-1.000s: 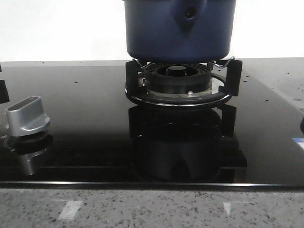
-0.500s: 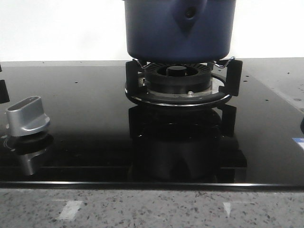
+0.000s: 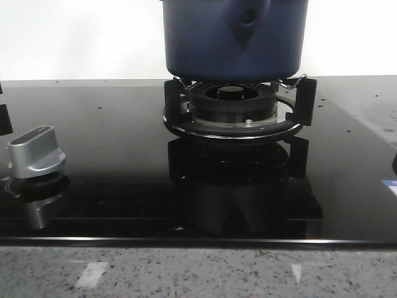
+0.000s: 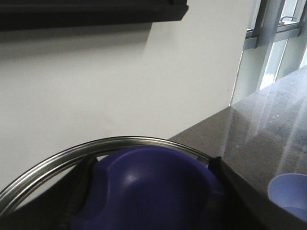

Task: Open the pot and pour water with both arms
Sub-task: 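Lift the glass lid up off the blue pot with the left gripper, then move the right gripper down over the rim of the light blue bowl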

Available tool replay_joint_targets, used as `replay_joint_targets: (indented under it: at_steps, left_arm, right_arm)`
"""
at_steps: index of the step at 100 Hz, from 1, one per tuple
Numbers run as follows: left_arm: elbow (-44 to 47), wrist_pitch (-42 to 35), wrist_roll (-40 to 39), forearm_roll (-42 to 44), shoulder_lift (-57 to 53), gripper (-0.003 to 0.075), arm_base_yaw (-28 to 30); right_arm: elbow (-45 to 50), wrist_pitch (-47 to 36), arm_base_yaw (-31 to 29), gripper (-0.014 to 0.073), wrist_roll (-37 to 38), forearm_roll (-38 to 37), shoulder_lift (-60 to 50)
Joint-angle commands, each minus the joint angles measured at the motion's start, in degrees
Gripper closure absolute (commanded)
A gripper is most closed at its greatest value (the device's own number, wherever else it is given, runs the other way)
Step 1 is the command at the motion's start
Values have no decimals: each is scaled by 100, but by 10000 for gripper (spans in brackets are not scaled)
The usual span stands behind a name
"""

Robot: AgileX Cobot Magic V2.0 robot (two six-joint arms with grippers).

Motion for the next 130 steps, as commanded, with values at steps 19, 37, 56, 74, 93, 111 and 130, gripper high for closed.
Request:
replay_joint_targets:
  at_steps: [19, 37, 56, 74, 93, 111, 130]
  left_arm:
    - [-201, 963, -390, 73, -494, 511, 789]
    - [-177, 1519, -867, 667, -494, 509, 1316]
    - [-79, 1756, -867, 947, -494, 509, 1754]
    - [25, 1775, -867, 911, -494, 507, 1921]
    - [25, 1751, -867, 911, -494, 464, 1921]
    - [25, 1751, -867, 911, -494, 432, 1921]
    - [25, 1738, -867, 911, -494, 433, 1921]
  right_arm:
    - [-208, -394, 1, 325, -62, -65, 119]
    - [-208, -394, 1, 325, -62, -65, 119]
    - [-208, -394, 1, 325, -62, -65, 119]
    - [-208, -394, 1, 325, -62, -65, 119]
    - [-208, -394, 1, 325, -62, -65, 119]
    - [-208, -394, 1, 325, -62, -65, 119]
    - [-208, -384, 1, 325, -62, -65, 119]
